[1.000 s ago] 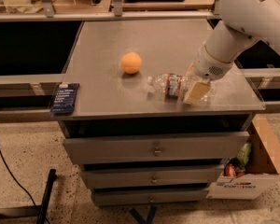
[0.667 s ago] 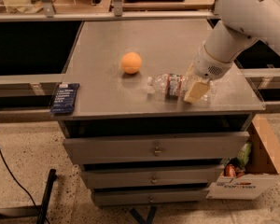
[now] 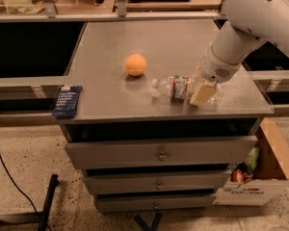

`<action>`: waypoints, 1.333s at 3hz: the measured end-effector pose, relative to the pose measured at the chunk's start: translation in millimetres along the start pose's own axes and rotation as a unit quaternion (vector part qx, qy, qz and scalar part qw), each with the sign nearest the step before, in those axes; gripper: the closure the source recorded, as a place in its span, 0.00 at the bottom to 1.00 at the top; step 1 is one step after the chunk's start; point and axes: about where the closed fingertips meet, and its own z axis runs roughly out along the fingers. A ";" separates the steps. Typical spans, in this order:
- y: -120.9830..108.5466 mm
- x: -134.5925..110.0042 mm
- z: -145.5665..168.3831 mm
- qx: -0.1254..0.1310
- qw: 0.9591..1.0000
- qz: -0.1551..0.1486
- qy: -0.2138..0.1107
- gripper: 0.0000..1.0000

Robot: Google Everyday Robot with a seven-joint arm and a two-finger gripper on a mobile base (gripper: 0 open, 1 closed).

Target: Move water bottle near rxbar blueberry

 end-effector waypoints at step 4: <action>-45.6 -23.9 -60.4 0.061 0.998 0.029 0.013 1.00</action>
Offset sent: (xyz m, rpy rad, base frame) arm 0.0208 -0.0238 0.0697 -0.0328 -0.1429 -0.0903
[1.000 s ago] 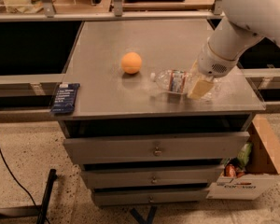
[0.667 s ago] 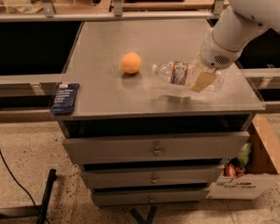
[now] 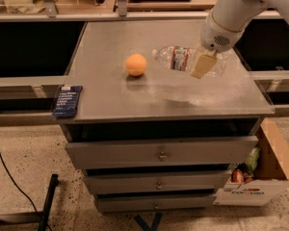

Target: Move water bottle near rxbar blueberry

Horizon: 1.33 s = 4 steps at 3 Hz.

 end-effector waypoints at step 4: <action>-17.8 -125.3 2.3 -0.010 0.999 -0.032 -0.030 1.00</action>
Offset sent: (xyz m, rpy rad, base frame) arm 0.0345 0.0950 0.0387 0.0286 -0.0333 0.0523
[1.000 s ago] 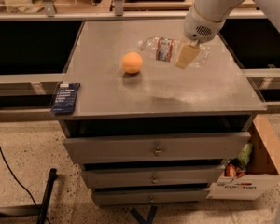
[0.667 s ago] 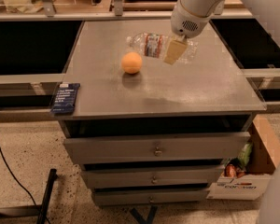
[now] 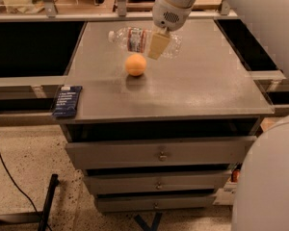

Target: Move water bottle near rxbar blueberry

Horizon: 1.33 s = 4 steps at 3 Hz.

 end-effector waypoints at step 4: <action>8.1 -85.0 30.5 -0.015 0.998 -0.057 -0.024 1.00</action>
Offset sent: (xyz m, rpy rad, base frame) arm 0.0034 0.0856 0.0044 -0.0099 0.0223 0.0590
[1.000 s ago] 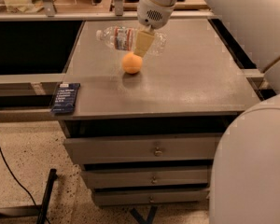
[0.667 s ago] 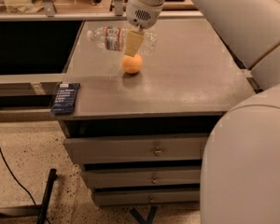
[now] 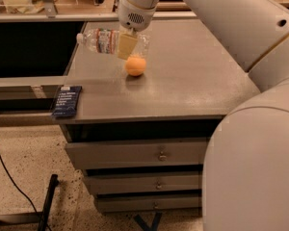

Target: Move water bottle near rxbar blueberry

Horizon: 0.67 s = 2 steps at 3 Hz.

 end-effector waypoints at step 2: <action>2.3 -7.2 6.0 0.002 0.998 -0.058 -0.018 1.00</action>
Offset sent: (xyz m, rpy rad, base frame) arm -0.0011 0.0066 -0.0021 0.0111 -0.0333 0.0811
